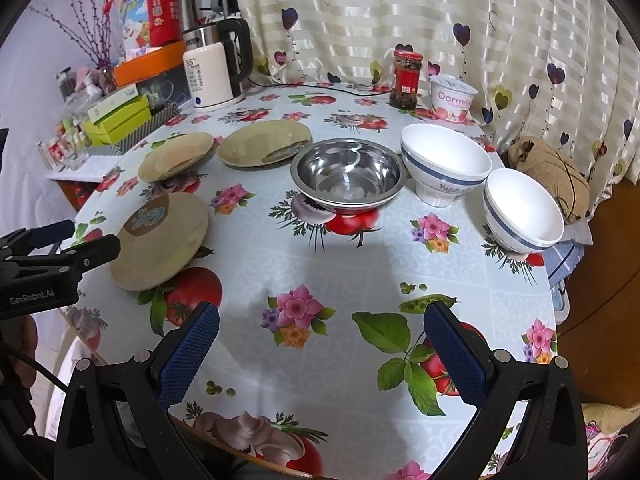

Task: Organize plates and bowls

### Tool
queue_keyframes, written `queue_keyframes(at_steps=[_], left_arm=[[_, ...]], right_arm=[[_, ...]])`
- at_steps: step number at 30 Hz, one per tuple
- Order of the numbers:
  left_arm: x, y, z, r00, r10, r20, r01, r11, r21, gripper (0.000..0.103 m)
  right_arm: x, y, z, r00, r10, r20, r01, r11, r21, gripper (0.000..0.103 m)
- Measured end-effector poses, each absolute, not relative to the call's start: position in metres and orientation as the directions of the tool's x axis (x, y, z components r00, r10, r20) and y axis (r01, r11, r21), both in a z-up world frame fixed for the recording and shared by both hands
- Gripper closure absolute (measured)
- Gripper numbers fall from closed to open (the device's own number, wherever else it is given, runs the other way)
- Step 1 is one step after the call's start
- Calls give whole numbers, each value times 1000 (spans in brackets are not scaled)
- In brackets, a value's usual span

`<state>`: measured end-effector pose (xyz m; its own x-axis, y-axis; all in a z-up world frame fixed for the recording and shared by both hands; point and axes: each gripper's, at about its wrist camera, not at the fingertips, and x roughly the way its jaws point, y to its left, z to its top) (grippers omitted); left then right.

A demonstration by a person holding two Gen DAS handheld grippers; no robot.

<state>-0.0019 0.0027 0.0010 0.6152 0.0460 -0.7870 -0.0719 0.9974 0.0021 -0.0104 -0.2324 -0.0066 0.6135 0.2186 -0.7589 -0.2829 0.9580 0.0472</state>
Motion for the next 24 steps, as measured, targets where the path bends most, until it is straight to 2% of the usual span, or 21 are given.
queue_keyframes(at_steps=[24], left_arm=[[-3,8,-1,605,-2,-797,-66,996,-52,4]], right_arm=[[-11,-233,-4,617,197,-762,-272,962,27,0]])
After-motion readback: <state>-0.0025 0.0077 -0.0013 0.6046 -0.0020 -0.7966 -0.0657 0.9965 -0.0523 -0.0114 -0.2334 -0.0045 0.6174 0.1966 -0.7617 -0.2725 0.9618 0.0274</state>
